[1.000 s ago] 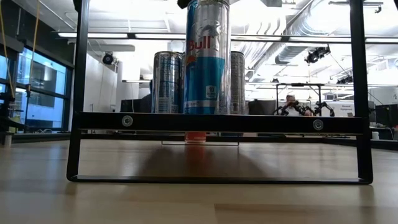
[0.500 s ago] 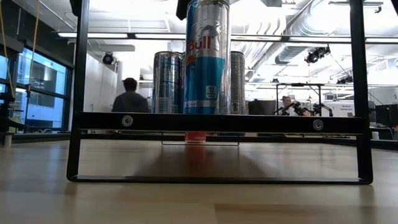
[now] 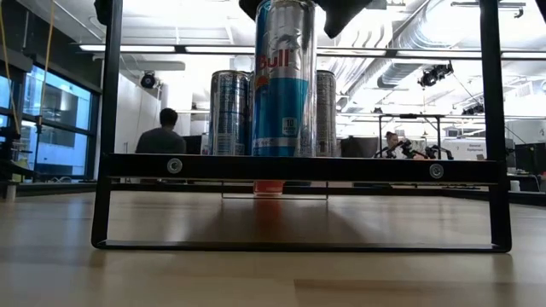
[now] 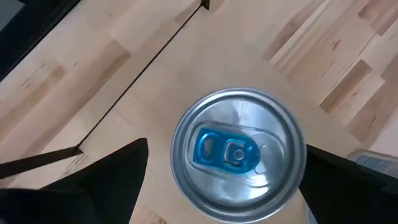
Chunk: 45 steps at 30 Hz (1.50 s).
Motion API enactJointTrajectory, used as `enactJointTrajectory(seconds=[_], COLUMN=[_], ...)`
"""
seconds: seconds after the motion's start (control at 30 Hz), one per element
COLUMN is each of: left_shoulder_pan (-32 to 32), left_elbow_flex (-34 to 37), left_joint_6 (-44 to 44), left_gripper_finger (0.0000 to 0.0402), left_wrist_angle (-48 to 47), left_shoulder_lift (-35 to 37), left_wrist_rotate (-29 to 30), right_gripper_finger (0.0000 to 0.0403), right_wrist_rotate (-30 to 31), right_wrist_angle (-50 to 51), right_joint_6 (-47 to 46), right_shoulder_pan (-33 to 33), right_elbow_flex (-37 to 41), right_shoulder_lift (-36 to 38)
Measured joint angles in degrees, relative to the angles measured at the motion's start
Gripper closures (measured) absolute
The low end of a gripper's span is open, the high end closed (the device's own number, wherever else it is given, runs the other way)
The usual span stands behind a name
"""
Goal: Place canned beverage on shelf
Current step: Put the top blue soda can on the shelf aligned with the other blue soda can
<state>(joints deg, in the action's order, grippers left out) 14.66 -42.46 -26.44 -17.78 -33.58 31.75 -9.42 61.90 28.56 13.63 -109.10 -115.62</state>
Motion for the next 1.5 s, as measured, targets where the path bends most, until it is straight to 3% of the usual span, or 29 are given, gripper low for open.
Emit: enactJointTrajectory(seconds=[0.4,0.9,1.23,1.5], left_shoulder_pan=[0.02,0.00,0.00,0.02], left_elbow_flex=[0.00,0.00,0.00,0.00], left_joint_6=[0.02,0.04,0.04,1.07], left_gripper_finger=[0.0401,0.0401,0.0401,0.0401], left_wrist_angle=[-0.44,-0.46,-2.27,-2.38], left_shoulder_lift=[0.00,0.00,0.00,0.02], left_wrist_rotate=[0.39,0.59,0.61,0.61], right_gripper_finger=[0.0044,0.0177,0.0173,0.0177], right_wrist_rotate=[0.01,0.04,0.21,2.69], right_wrist_angle=[-3.32,-4.30,-3.76,3.42], right_joint_6=[0.01,0.01,-2.37,-8.38], right_shoulder_pan=[-0.02,-0.11,-0.11,-0.11], right_elbow_flex=[0.22,0.22,-0.09,-3.69], right_shoulder_lift=[0.01,0.01,0.01,0.03])
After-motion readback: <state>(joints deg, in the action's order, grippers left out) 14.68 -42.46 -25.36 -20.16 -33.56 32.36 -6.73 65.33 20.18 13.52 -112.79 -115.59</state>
